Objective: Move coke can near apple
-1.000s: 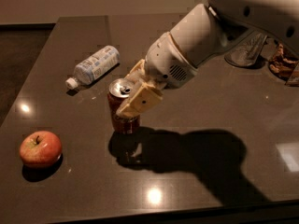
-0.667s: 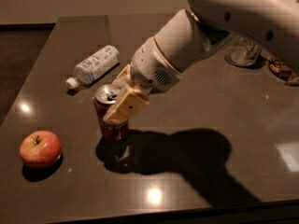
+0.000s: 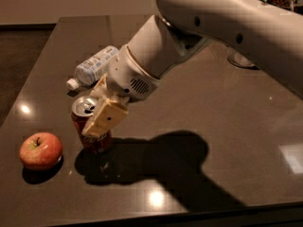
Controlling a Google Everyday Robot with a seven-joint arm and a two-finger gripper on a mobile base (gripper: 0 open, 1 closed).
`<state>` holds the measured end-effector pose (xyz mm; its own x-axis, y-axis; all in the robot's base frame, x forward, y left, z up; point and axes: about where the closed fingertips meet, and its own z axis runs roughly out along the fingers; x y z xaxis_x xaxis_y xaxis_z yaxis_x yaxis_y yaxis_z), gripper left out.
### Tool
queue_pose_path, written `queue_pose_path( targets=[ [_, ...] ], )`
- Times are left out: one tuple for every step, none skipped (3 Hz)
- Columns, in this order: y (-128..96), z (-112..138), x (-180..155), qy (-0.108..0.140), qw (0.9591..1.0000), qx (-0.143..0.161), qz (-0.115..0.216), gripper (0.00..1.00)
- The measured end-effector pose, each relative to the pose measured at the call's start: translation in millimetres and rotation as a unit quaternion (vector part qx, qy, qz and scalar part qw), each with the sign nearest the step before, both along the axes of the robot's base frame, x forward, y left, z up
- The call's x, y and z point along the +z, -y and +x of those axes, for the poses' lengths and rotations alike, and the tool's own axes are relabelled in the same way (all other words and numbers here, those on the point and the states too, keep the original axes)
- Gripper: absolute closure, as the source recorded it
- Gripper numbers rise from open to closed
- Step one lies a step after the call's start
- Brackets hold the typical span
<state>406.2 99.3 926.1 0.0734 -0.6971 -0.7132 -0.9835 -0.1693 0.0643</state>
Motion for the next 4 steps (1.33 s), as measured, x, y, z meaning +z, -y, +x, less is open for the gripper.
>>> queue_pose_path(
  targets=[
    [-12.7,-3.1,-3.8,0.002,0.9999,0.014,-0.007,0.59],
    [-20.5,-6.8,-11.6,-0.002,0.9996,0.024,-0.011,0.35],
    [-25.6,-10.3,-17.1,-0.006,0.9994,0.032,-0.009,0.12],
    [-26.2,-11.6,-15.8,-0.004,0.9994,0.033,-0.01,0.0]
  ],
)
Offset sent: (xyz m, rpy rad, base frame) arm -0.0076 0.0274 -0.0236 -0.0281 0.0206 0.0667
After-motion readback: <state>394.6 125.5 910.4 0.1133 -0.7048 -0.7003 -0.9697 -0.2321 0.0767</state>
